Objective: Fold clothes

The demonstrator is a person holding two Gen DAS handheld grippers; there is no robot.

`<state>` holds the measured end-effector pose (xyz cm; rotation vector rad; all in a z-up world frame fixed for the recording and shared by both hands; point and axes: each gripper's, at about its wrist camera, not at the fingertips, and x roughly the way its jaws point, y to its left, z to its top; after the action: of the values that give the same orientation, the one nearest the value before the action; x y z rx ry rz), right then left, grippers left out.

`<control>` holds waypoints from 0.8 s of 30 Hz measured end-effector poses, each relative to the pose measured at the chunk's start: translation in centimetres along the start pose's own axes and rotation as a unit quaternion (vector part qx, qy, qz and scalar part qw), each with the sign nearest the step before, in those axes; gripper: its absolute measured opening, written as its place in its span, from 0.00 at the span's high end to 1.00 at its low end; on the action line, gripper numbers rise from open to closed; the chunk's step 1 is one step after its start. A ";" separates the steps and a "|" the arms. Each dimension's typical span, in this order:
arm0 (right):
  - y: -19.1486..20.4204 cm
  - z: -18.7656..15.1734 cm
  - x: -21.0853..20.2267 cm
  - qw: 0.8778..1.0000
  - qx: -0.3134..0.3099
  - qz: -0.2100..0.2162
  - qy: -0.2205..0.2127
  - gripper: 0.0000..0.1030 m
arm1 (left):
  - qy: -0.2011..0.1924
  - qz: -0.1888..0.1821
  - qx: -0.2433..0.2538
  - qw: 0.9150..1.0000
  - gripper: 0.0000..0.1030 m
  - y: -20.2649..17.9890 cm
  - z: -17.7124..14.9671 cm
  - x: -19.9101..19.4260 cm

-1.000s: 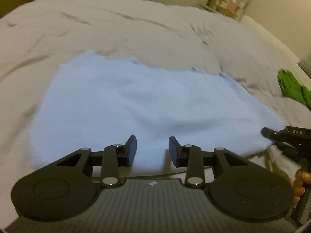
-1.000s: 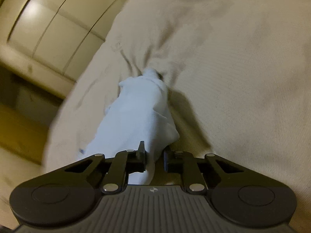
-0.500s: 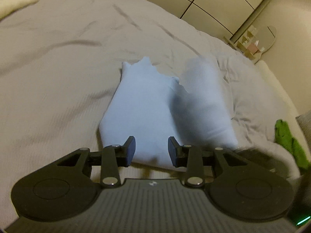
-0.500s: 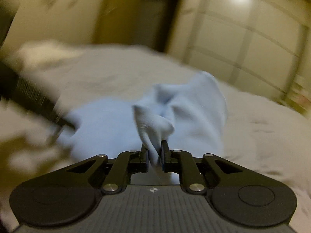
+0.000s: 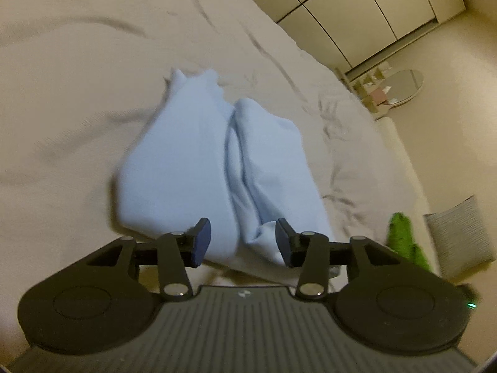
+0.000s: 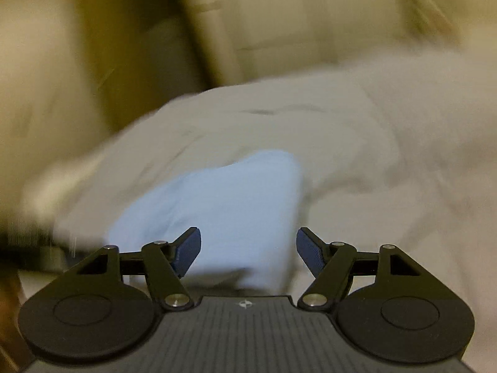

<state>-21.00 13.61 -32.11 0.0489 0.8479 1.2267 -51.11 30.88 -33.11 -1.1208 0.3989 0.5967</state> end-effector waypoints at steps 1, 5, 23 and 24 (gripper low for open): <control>-2.1 0.3 0.8 0.998 0.067 0.001 0.016 0.47 | 0.007 -0.010 -0.011 1.000 0.59 0.1 0.2 0.7; -7.6 0.1 3.6 0.970 0.233 0.018 0.066 0.64 | 0.024 -0.033 -0.039 0.998 0.56 0.4 1.3 3.6; 2.2 0.7 8.5 0.990 -0.080 -0.034 0.110 0.82 | 0.011 -0.008 0.112 0.994 0.95 -2.7 8.0 6.3; 3.4 0.6 8.7 0.988 -0.106 -0.033 0.109 0.82 | -0.003 -0.007 0.124 0.992 0.95 -2.8 8.3 5.1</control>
<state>-22.69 22.49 -34.79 -0.2871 0.8956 1.2689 -45.39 38.92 -30.78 -0.8833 0.4473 0.5230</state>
